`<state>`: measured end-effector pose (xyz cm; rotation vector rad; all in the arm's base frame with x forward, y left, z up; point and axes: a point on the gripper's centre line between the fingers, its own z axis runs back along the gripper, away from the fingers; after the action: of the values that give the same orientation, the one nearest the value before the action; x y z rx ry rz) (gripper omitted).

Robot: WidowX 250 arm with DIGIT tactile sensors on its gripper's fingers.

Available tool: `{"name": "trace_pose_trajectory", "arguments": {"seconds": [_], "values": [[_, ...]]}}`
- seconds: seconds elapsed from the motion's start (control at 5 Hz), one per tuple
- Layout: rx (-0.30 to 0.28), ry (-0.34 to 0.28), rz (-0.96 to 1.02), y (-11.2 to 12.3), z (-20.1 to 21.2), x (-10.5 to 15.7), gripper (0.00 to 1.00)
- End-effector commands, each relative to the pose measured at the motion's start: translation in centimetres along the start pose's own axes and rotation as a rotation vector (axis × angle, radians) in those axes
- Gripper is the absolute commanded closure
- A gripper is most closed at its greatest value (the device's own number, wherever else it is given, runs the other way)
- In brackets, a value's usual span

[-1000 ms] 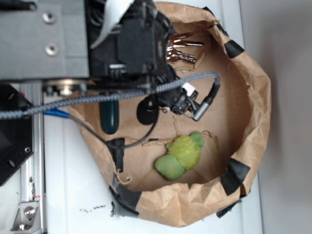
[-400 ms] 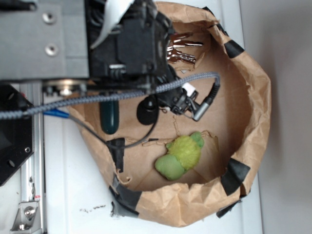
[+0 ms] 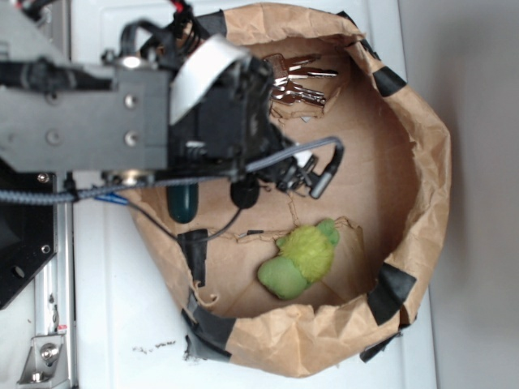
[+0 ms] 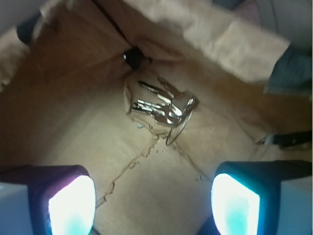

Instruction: Grab the silver keys.

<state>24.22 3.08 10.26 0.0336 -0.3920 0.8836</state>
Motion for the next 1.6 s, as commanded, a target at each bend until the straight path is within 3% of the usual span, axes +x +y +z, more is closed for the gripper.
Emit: {"name": "trace_pose_trajectory", "arguments": {"seconds": [0.0, 0.2, 0.4, 0.6, 0.8, 1.4], "values": [[-0.064, -0.013, 0.051, -0.9, -0.7, 0.3, 0.00], [-0.038, 0.025, 0.110, -1.4, -1.7, 1.1, 0.00], [-0.007, 0.024, 0.154, -0.4, -3.2, 1.7, 0.00], [-0.018, 0.010, 0.178, 0.4, -3.9, 3.1, 0.00], [0.006, 0.000, 0.193, 1.2, -4.4, 4.0, 0.00], [0.018, -0.050, 0.202, 1.8, -5.6, 5.0, 0.00]]}}
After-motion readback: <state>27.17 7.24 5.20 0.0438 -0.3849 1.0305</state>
